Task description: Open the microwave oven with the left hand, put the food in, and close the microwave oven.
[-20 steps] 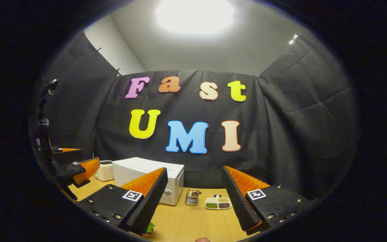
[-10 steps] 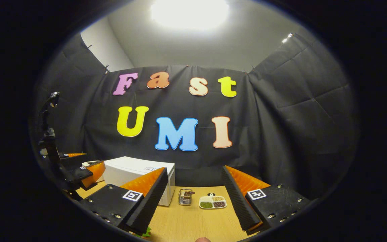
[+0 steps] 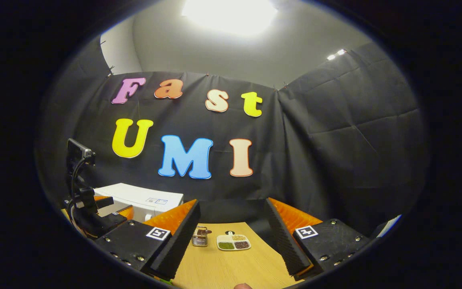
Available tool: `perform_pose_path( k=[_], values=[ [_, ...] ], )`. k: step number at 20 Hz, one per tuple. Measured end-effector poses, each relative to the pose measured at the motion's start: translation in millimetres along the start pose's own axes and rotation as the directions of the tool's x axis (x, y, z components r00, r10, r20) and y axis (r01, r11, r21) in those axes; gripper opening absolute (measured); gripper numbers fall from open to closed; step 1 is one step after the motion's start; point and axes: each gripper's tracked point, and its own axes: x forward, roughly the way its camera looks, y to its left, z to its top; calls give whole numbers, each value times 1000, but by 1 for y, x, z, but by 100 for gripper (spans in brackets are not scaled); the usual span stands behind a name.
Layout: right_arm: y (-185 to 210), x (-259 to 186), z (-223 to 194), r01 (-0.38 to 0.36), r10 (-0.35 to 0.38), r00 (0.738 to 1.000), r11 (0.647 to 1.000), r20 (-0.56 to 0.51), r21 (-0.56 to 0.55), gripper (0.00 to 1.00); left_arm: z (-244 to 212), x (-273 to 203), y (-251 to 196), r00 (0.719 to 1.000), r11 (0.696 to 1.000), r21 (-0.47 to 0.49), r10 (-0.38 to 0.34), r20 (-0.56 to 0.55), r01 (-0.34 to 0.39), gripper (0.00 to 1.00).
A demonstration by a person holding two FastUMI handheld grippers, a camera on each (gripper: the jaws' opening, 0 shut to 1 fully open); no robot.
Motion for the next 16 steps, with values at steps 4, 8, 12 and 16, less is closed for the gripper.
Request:
perform_pose_path(
  k=[4,8,12,16],
  values=[
    [-4,0,-15,83,-85,995,996,-49,-26,98,-48,42,-15,993,997,-9,-71,-90,71,97],
    [-12,-10,-19,155,-160,985,985,-69,-72,98,-90,73,-18,985,996,2,-85,-153,87,94],
    [-24,-23,-27,217,-226,969,972,-100,-94,97,-119,91,-29,972,993,4,-116,-204,120,94],
    [-22,-27,-38,232,-242,959,969,-146,-83,98,-121,99,-33,970,991,4,-132,-204,136,65]
  ],
)
